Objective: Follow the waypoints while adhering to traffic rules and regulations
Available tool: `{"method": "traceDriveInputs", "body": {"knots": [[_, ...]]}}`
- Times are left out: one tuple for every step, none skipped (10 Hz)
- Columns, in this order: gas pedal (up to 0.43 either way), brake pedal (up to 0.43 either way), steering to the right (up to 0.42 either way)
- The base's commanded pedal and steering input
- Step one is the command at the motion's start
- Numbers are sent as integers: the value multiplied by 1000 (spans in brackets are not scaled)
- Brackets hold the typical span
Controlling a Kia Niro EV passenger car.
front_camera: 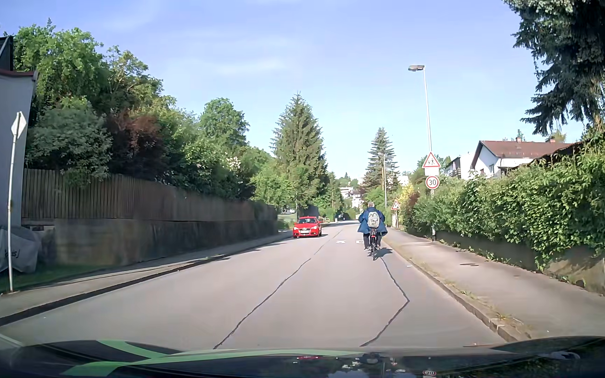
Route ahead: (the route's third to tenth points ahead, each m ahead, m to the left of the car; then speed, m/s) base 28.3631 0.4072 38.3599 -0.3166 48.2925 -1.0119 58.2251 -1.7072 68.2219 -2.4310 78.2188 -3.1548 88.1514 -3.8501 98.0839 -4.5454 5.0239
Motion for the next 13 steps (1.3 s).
{"method": "traceDriveInputs", "body": {"knots": [[110,0,43],[79,0,43],[39,0,43],[28,0,43],[20,0,43],[20,0,43],[20,0,41],[20,0,36],[20,0,30],[20,0,28],[20,0,26],[20,0,25],[20,0,22]]}}
